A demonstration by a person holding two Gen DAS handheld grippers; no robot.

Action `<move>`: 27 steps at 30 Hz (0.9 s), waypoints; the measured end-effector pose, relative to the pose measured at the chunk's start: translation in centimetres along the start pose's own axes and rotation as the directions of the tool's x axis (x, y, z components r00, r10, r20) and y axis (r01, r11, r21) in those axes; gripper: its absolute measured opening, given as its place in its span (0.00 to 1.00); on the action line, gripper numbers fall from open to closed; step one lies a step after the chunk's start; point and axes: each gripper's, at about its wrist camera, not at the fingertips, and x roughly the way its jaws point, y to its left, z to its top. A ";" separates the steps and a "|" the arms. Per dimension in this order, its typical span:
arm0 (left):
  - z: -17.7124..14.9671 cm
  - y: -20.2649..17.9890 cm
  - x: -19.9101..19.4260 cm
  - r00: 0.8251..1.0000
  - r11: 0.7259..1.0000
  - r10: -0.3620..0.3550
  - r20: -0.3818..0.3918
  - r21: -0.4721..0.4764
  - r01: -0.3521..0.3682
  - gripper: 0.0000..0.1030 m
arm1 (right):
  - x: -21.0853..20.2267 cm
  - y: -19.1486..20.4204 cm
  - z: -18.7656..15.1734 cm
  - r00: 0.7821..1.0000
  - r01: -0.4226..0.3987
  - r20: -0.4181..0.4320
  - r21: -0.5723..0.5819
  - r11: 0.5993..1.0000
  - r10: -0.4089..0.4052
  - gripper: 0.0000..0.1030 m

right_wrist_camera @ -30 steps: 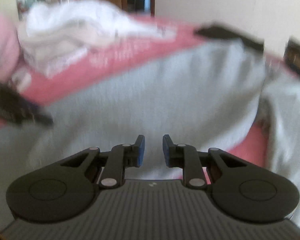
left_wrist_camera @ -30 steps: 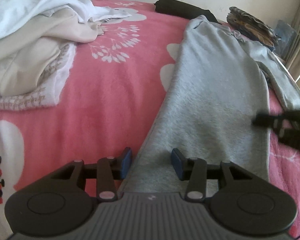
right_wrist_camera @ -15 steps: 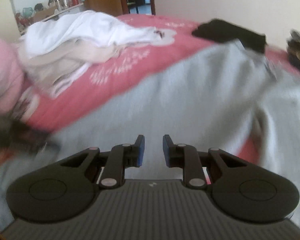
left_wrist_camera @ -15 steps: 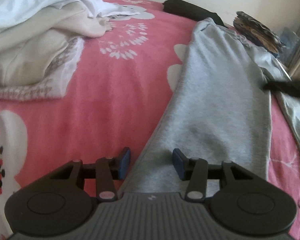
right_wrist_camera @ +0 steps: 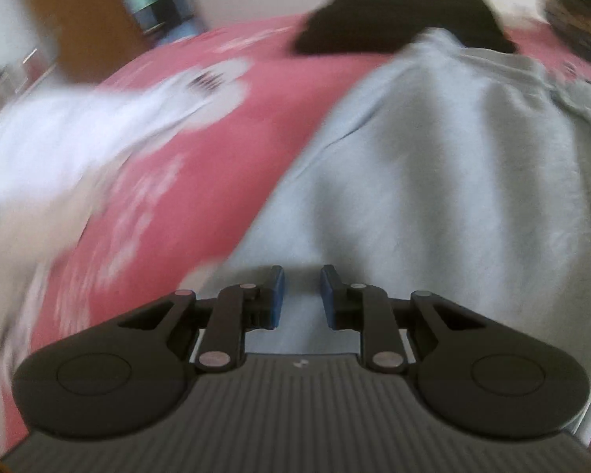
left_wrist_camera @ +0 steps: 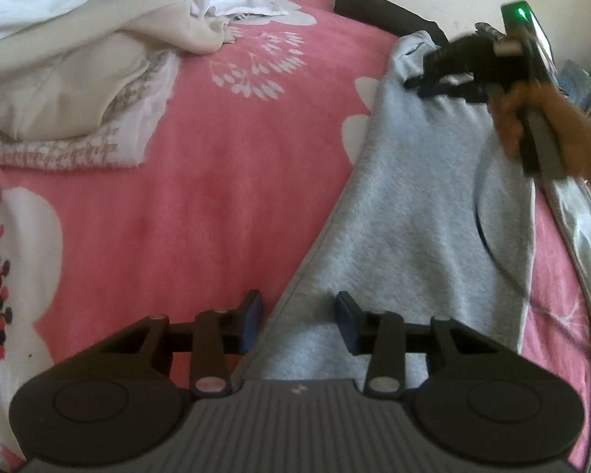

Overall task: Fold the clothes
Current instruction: 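Grasp the sweatpants leg end with the left gripper while the right gripper grasps the waistband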

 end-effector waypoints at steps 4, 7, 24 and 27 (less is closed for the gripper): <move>-0.2 0.4 -0.1 1.000 1.000 -0.023 0.008 -0.003 0.023 0.41 | -1.2 -1.6 2.8 0.999 -0.044 0.028 0.097 0.994 0.042 0.19; -0.1 0.9 -0.3 0.999 0.999 -0.046 0.009 -0.014 0.047 0.41 | -1.1 -1.5 3.0 0.999 -0.031 -0.018 0.046 0.998 0.031 0.21; 8.3 -2.6 4.0 0.977 0.973 -0.200 0.069 0.126 0.191 0.60 | -3.0 -5.6 9.3 0.998 0.055 -0.012 0.130 0.990 -0.054 0.56; 8.2 -4.1 5.7 0.981 0.972 -0.185 0.059 0.157 0.174 0.56 | -2.8 -5.6 11.1 0.999 0.052 -0.014 0.120 0.991 -0.050 0.69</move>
